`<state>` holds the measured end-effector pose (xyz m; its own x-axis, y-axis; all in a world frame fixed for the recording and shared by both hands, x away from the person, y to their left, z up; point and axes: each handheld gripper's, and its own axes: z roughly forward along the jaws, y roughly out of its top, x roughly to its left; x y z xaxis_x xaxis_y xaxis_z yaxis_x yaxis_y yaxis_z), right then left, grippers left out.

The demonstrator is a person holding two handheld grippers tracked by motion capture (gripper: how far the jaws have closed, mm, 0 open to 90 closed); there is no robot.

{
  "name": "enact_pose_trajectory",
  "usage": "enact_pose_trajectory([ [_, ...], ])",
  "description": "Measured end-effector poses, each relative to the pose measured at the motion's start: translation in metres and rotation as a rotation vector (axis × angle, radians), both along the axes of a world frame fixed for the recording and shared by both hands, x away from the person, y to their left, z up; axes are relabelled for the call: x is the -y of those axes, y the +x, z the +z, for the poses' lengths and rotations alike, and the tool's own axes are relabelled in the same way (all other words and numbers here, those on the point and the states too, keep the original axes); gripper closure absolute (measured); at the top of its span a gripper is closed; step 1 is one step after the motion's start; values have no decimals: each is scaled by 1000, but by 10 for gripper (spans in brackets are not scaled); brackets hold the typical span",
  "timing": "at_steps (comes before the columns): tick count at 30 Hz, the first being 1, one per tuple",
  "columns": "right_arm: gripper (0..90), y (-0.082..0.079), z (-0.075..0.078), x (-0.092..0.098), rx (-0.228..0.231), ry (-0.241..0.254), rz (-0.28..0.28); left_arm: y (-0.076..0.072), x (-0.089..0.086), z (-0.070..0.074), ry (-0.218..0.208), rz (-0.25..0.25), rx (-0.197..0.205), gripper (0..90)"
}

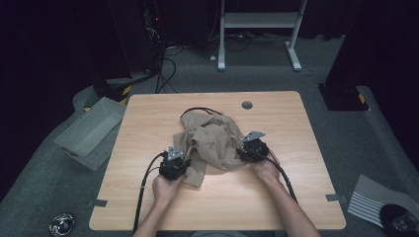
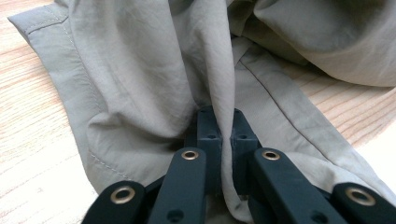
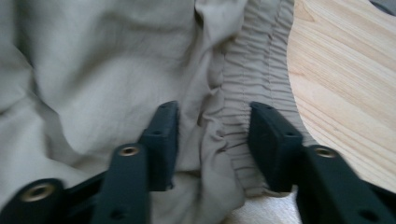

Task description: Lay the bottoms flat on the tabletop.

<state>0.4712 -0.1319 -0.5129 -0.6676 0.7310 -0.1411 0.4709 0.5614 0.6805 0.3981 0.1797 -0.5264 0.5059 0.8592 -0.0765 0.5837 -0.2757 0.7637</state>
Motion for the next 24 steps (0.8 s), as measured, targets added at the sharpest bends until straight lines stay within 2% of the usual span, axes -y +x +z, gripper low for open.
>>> enact_pose_trajectory([
  [1,616,0,0,0,0,0,0,0,0,0,1,-1,1,863],
  [3,747,0,1,4,1,-21,11,0,0,0,0,-2,0,863],
  [4,747,0,1,4,1,-21,11,0,0,0,0,-2,0,863],
  [7,852,-4,1,6,14,-58,31,-1,1,0,-1,-7,-2,863],
  [10,878,-10,2,11,16,-66,44,-3,1,1,1,-19,-5,863],
  [14,883,-20,2,31,-4,-23,41,-7,0,1,10,-40,-8,863],
  [15,883,-30,3,49,-13,-14,32,-9,-1,2,14,-49,-10,863],
  [19,884,-47,3,82,-35,17,-2,-13,-2,2,22,-59,-11,860],
  [20,884,-47,3,82,-35,17,-2,-13,-2,2,22,-59,-11,856],
  [21,884,-54,5,99,-52,53,-21,-13,-3,3,17,-60,-18,849],
  [22,884,-54,5,99,-52,53,-21,-13,-3,3,17,-60,-18,830],
  [24,885,-58,8,110,-52,87,-26,-13,-1,4,8,-60,-25,794],
])
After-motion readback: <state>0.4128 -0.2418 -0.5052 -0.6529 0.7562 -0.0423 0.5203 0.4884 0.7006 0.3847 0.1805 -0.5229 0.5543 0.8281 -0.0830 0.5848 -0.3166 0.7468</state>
